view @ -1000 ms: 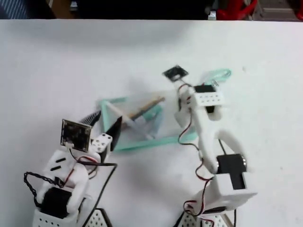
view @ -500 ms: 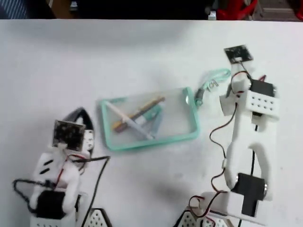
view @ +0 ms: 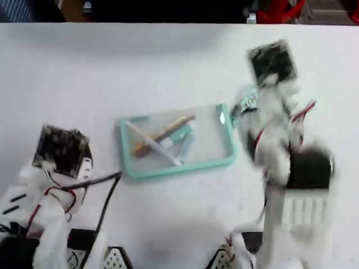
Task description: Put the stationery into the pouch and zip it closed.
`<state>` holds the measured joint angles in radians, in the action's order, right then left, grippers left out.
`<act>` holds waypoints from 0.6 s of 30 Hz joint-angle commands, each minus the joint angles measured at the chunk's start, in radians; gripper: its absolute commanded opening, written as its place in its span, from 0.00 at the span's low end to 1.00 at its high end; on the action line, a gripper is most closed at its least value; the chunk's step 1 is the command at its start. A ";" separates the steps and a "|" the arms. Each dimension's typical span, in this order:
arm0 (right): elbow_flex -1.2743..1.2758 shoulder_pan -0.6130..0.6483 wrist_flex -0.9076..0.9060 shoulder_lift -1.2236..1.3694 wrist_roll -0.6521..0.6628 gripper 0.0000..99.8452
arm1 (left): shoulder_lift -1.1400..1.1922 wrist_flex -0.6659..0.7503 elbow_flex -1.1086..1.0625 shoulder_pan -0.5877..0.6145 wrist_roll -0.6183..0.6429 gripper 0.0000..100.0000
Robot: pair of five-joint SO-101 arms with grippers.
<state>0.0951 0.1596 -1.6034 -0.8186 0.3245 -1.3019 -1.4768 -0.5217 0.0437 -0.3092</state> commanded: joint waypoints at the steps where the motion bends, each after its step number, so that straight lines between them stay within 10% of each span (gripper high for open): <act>1: -0.038 0.127 -0.073 -0.220 -0.009 0.02 | -0.012 -0.011 0.054 -0.002 0.017 0.02; 18: 0.446 0.061 0.025 -0.963 -0.008 0.02 | -0.521 0.173 -0.474 0.061 -0.120 0.02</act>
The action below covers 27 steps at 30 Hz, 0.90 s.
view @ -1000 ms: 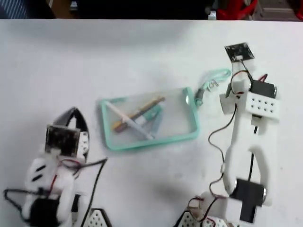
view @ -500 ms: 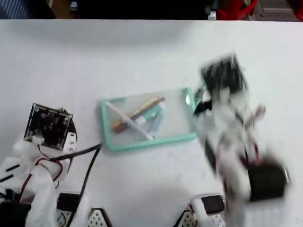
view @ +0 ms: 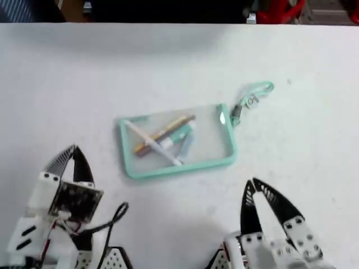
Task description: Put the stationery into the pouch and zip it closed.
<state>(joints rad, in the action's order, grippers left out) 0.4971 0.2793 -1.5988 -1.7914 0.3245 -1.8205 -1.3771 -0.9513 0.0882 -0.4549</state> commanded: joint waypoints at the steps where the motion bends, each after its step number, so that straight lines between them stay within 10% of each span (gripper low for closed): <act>1: 0.055 -0.073 0.022 0.002 -0.008 0.02 | -0.004 0.103 -0.075 0.016 0.038 0.02; 14: 0.750 -0.084 0.584 -0.012 -0.002 0.02 | -0.002 0.643 -0.743 0.015 0.135 0.02; 27: 1.194 -0.085 0.792 -0.010 0.000 0.02 | -0.005 0.281 -0.743 0.010 0.137 0.03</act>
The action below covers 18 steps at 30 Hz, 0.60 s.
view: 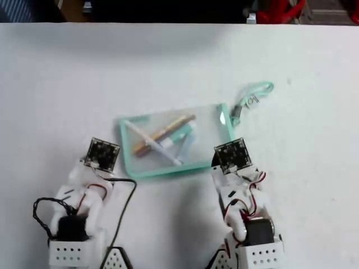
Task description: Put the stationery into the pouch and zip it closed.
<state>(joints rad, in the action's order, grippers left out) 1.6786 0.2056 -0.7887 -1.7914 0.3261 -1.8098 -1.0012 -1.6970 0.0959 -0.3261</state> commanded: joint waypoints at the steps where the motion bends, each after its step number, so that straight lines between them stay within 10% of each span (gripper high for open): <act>1: 0.012 -0.010 -0.039 -0.008 -0.003 0.02 | -0.016 -0.137 0.003 0.005 0.006 0.03; 18: 0.012 -0.012 -0.478 -0.004 -0.009 0.02 | -0.016 -0.284 0.003 0.001 0.012 0.02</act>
